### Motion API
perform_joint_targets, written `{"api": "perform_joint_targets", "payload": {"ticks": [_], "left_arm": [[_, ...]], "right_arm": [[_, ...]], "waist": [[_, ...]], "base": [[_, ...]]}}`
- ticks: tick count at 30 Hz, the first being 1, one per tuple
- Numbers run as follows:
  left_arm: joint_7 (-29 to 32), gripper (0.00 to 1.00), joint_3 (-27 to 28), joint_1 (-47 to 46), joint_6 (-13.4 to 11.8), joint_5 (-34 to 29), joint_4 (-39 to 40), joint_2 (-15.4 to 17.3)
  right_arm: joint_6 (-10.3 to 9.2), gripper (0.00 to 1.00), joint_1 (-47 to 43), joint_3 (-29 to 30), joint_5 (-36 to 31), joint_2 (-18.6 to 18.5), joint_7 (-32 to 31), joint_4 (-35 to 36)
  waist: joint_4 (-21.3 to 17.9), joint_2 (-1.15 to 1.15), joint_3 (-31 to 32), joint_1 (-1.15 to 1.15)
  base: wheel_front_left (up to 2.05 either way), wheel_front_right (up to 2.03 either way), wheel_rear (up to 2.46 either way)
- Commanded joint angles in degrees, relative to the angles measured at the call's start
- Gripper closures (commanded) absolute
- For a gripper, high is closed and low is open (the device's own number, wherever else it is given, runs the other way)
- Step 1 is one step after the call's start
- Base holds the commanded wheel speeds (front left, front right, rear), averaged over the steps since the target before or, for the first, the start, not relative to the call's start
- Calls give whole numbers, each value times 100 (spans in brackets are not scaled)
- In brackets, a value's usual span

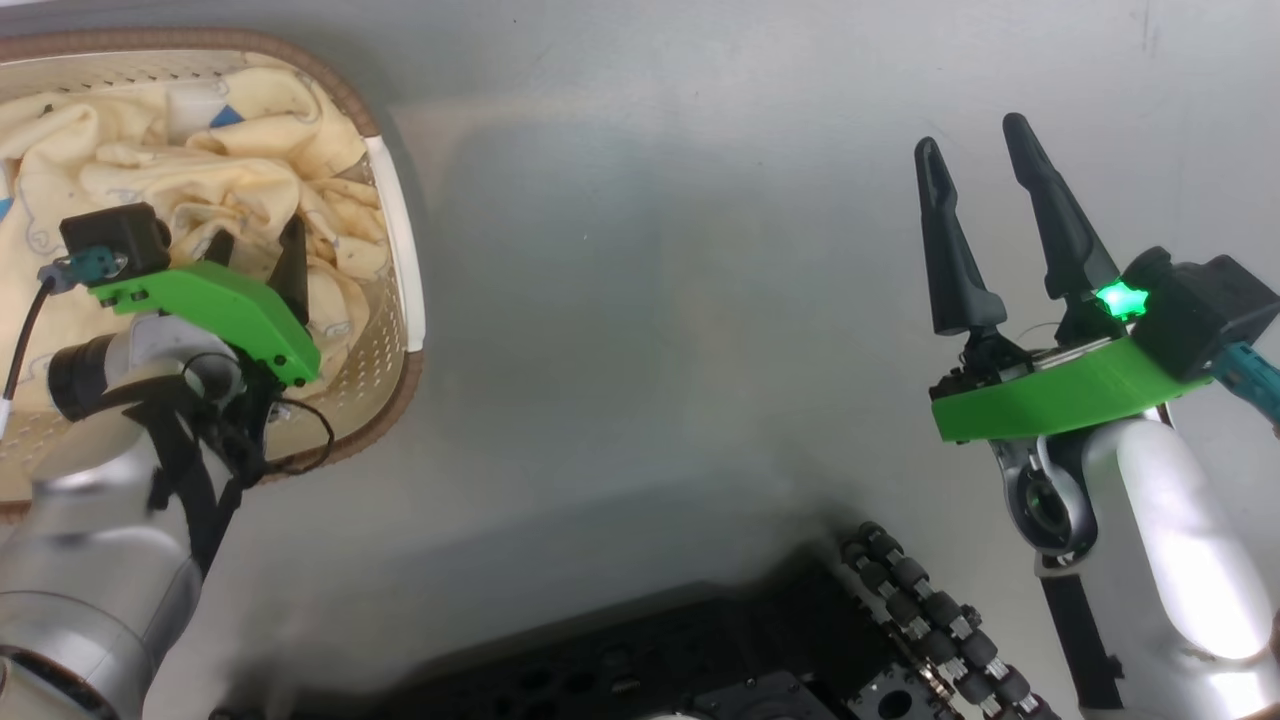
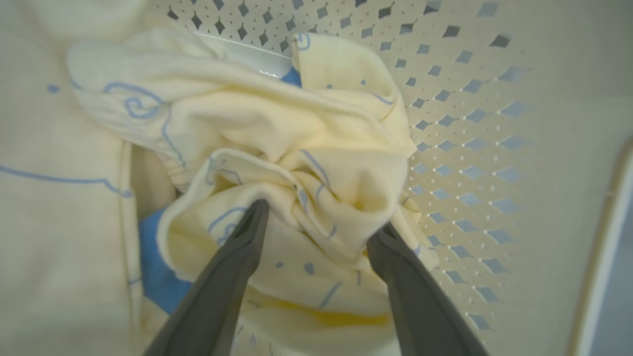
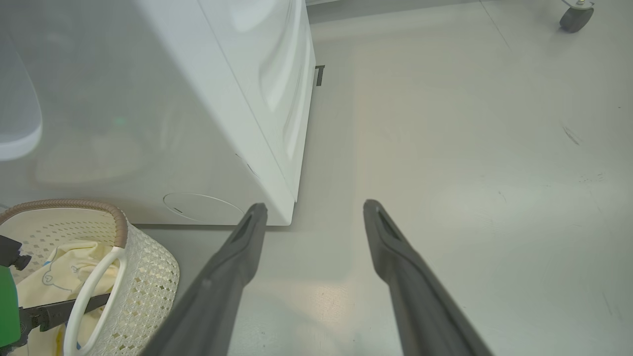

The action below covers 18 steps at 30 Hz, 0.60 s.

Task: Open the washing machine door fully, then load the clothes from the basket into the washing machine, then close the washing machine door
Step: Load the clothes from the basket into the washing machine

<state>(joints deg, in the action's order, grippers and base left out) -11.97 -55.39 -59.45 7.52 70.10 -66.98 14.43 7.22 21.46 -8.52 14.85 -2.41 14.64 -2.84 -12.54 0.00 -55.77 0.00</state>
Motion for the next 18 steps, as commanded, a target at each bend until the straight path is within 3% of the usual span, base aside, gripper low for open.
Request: {"api": "perform_joint_targets", "payload": {"ticks": [1,5,6,9,13,18], "left_arm": [[-83,0,56,9,-3,-13,-48,102],[-143,0,2,-40,-3,-41,-129,50],[-158,4,-14,-48,-3,-54,-153,40],[-193,41,-51,-49,-3,-75,-211,-2],[-227,100,-92,-50,-3,-100,-274,-34],[-259,100,-106,-33,-3,-113,-313,-56]], "right_arm": [[26,0,-217,-55,-51,-47,36,164],[26,0,-208,-51,-38,-47,36,158],[26,0,-205,-52,-30,-47,36,159],[26,0,-198,-46,-17,-47,36,160],[26,0,-181,-27,-2,-47,36,151],[26,0,-151,-22,1,-47,36,129]], "waist": [[8,0,-17,0],[15,0,-41,0],[13,0,-44,0],[16,0,-51,0],[32,0,-45,0],[68,0,-4,0]], "base": [[0,0,0],[0,0,0],[0,0,0],[0,0,0],[0,0,0],[0,0,0]]}}
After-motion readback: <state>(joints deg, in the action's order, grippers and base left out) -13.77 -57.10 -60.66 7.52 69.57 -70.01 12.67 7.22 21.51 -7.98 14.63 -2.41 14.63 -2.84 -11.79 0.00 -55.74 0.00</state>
